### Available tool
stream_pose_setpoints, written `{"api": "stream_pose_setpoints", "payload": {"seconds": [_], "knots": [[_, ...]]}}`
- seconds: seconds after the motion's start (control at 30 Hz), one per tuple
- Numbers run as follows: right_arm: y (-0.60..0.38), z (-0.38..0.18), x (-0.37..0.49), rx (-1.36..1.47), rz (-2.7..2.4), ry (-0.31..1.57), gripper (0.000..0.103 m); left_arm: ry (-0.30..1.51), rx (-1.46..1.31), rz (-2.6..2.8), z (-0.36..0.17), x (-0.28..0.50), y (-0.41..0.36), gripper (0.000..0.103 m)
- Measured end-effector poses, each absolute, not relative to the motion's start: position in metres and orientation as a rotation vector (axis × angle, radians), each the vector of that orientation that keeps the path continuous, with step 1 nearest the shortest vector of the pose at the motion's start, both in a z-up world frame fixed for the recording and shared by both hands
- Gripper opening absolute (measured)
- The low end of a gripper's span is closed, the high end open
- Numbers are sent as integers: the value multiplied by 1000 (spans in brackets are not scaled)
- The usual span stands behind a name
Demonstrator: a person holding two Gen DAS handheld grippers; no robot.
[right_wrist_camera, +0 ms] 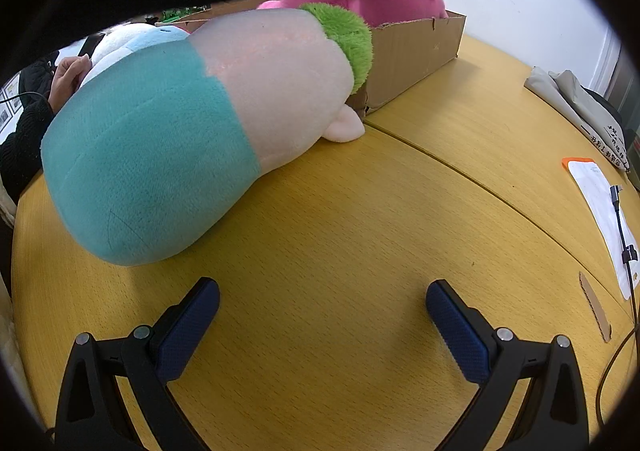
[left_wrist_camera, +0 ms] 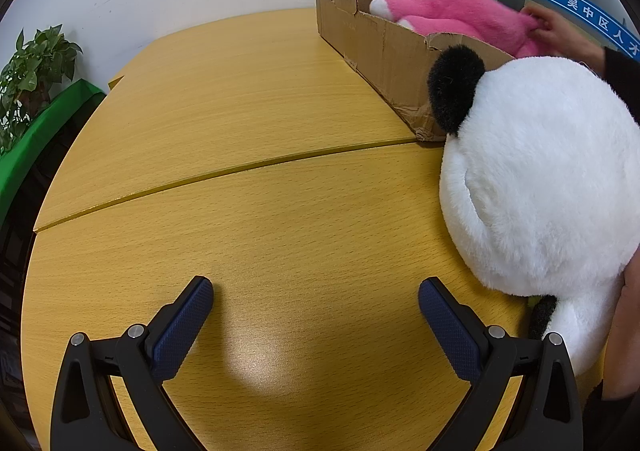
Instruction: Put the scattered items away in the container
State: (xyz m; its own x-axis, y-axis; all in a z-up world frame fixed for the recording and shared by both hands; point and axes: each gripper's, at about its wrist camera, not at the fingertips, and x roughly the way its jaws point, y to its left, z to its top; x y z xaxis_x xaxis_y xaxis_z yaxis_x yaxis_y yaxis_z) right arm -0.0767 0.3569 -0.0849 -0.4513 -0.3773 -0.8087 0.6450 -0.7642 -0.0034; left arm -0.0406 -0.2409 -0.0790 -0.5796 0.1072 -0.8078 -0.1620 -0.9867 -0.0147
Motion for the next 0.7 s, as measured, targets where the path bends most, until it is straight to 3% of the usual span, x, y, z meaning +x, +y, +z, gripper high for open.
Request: {"api": "stream_pose_setpoints", "payload": {"seconds": [0.7], "knots": [[356, -85, -79, 1127, -2218, 415, 103, 92, -1356, 2663, -78, -39, -240, 103]]}}
